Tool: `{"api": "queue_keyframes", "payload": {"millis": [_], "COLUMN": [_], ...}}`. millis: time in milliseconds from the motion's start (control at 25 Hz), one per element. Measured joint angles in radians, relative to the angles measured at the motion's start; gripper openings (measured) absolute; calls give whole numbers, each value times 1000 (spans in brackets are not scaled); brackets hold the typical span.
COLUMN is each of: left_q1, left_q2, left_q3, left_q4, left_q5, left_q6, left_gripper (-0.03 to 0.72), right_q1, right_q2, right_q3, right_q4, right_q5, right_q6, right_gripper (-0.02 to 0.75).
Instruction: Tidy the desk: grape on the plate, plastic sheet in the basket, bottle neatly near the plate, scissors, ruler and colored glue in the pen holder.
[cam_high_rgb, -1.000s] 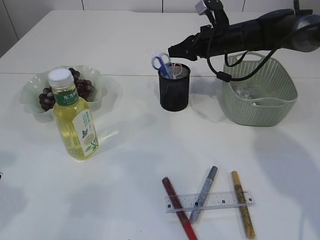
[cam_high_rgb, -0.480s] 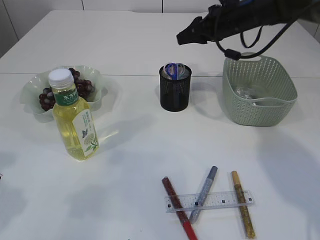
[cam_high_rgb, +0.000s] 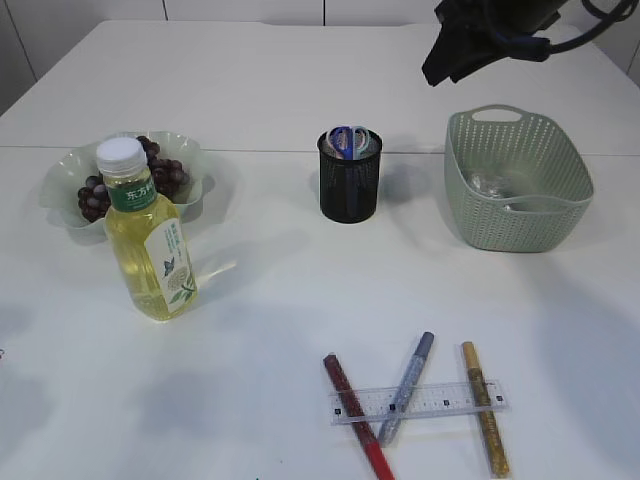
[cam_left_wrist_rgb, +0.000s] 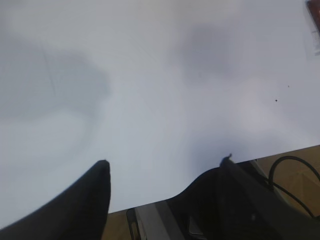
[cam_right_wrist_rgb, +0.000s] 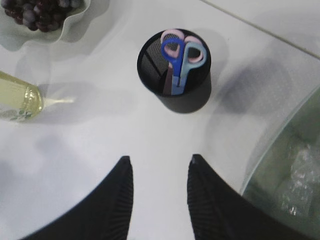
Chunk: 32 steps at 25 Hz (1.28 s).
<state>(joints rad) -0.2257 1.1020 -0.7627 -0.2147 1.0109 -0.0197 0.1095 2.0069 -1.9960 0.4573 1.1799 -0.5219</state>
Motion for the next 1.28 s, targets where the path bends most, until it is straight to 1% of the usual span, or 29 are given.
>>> {"api": "queue_keyframes", "payload": {"millis": [160,400,560,720,880,1000,1120,1280], "left_q1": [0,0,0,0,0,0,0,0], "left_q2": [0,0,0,0,0,0,0,0], "left_q3": [0,0,0,0,0,0,0,0], "left_q4": [0,0,0,0,0,0,0,0], "left_q5": [0,0,0,0,0,-4,-8,-12], "left_q6": [0,0,0,0,0,0,7,20], "left_gripper": [489,489,489,489,489,489,489,489], "right_q1": [23,62,138,249,350,398,419,423], "right_q2": [-92,-229,-312,-354,-356,-354,-327,-272], "right_q3": [125,357,527,676,761,811,853,896], "right_q4": [-54,-152,-248,-316,-358,-363,-363,-370], "right_q5": [42,48,48,27,-30,-92,-130,-157], "right_q6": [30,52,51,8,-81,-158,-208,-254], "right_gripper": [302,303,303,303,303,304,326,396]}}
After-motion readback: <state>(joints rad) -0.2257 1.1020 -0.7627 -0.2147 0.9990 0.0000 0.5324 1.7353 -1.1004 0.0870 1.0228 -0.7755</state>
